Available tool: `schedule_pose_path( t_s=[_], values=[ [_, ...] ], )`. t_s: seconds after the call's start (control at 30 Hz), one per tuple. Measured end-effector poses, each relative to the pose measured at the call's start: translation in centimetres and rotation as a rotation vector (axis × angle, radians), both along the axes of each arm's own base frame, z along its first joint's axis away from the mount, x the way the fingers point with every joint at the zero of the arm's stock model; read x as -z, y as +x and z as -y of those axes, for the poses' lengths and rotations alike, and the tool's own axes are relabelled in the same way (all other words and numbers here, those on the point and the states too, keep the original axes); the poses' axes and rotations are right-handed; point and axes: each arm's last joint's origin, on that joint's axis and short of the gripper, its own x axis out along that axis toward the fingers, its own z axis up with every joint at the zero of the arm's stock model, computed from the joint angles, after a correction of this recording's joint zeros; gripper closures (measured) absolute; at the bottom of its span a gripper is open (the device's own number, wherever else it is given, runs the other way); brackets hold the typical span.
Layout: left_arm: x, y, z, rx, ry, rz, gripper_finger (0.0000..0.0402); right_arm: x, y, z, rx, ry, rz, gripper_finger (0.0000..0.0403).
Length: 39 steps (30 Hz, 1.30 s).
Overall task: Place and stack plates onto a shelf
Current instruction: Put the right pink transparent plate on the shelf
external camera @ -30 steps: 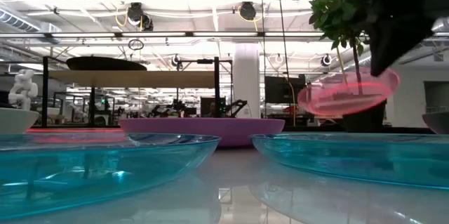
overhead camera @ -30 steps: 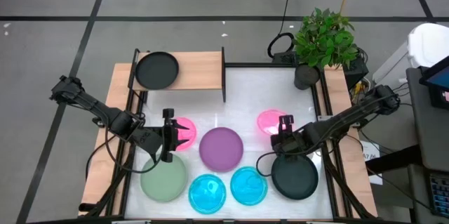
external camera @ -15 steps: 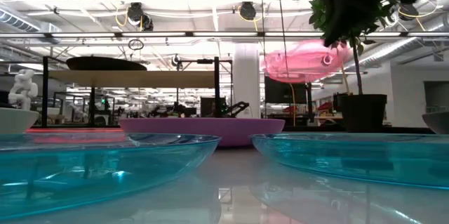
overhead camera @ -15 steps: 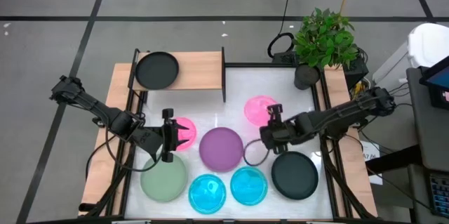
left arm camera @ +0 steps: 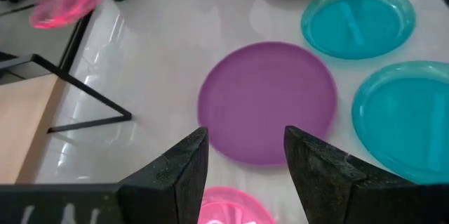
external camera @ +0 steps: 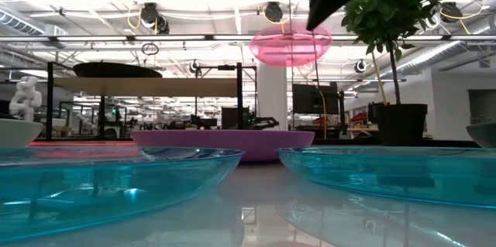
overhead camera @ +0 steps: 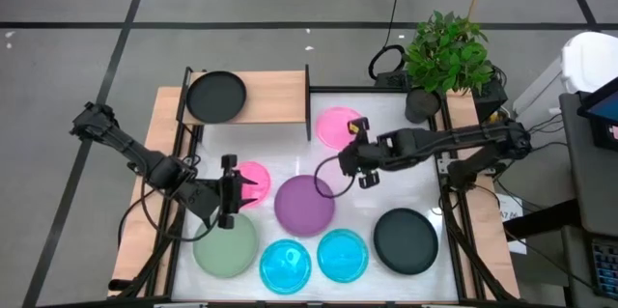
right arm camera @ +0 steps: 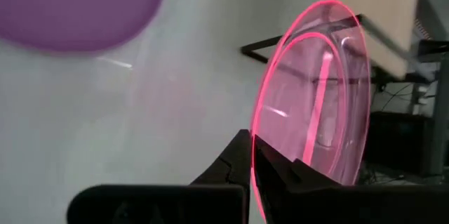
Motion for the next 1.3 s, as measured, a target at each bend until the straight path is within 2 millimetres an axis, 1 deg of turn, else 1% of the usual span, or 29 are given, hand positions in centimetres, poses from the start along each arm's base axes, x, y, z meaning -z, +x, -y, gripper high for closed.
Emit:
schedule_pose_path(
  t_s=[0.23,0.5,0.67,0.8,0.9,1.1,1.3],
  values=[
    [0.0,0.0,-0.1,-0.029,0.013,0.016,0.0209,-1.0,1.0,1.5,-0.066,-0.117,0.047,0.0403],
    [-0.1,0.0,-0.1,-0.044,0.034,0.025,0.0209,-1.9,2.2,3.9,-0.133,-0.214,0.118,0.0403],
    [-0.1,0.0,-0.1,-0.042,0.037,0.025,0.0209,-2.5,2.9,5.2,-0.215,-0.204,0.181,0.0403],
    [-0.1,0.0,-0.1,-0.041,0.037,0.026,0.0209,-2.5,3.6,6.1,-0.259,-0.244,0.201,0.0403],
    [-0.1,0.0,-0.1,-0.039,0.041,0.027,0.0209,-2.6,4.5,6.8,-0.298,-0.25,0.263,0.0403],
    [-0.1,0.2,-0.3,-0.045,0.046,0.03,0.0209,-1.4,6.4,8.3,-0.373,-0.272,0.296,0.0403],
    [-0.1,0.2,-0.4,-0.048,0.047,0.03,0.0209,0.3,8.4,9.4,-0.445,-0.263,0.336,0.0403]
  ],
)
